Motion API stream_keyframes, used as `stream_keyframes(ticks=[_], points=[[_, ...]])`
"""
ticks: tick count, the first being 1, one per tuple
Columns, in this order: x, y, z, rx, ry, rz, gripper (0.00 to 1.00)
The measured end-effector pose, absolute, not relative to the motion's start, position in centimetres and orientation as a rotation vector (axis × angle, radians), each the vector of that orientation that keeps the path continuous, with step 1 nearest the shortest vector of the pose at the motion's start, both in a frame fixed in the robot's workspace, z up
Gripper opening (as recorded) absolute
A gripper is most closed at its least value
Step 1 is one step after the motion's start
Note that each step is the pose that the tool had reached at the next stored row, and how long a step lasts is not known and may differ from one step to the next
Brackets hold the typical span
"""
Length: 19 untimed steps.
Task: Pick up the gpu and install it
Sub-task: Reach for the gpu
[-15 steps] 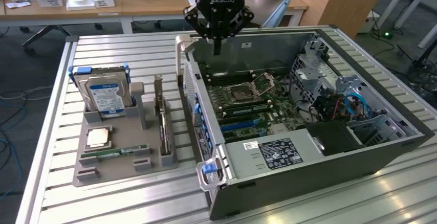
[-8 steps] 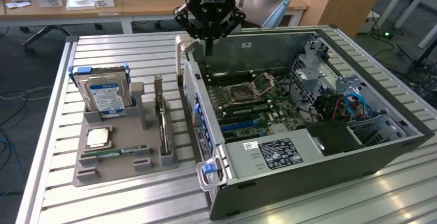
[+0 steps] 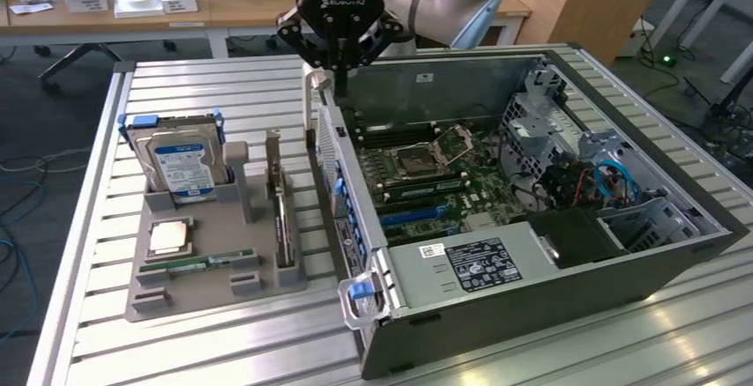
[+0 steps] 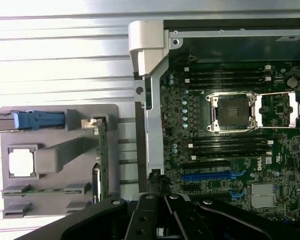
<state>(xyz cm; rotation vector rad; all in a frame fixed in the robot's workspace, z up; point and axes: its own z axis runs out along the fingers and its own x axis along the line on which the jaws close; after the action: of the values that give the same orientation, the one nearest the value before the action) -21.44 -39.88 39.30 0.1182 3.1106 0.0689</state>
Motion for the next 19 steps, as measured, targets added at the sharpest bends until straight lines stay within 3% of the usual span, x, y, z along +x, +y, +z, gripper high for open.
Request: stream_keyframes(ticks=[19], points=[[-26.6, -39.9, 39.3, 0.12, 3.107, 0.069, 0.11]])
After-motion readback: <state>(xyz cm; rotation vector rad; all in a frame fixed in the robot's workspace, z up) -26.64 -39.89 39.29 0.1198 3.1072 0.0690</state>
